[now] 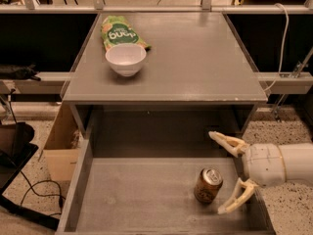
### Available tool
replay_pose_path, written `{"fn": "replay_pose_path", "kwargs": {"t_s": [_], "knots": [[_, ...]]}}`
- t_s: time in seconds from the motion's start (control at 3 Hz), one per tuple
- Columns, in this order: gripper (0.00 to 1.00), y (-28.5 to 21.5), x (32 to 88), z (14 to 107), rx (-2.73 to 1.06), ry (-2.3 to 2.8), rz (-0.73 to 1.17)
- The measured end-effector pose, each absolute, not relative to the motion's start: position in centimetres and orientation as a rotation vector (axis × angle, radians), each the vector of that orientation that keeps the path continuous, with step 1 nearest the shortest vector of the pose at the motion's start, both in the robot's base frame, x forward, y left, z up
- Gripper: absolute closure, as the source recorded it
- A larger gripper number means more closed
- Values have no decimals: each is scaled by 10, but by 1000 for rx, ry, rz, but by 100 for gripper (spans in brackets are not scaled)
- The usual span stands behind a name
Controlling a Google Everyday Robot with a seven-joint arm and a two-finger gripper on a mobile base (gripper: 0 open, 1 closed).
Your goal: Place orange can into top drawer
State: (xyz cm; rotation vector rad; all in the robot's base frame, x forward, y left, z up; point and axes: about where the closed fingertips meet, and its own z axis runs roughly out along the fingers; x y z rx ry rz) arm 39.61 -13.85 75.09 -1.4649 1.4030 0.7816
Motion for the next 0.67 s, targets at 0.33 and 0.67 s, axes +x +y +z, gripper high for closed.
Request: {"fn": "replay_pose_path", "kwargs": {"t_s": [0.33, 0.67], "knots": [[0, -143, 368, 860, -1768, 1297, 640], [0, -145, 335, 919, -1958, 1206, 508]]}}
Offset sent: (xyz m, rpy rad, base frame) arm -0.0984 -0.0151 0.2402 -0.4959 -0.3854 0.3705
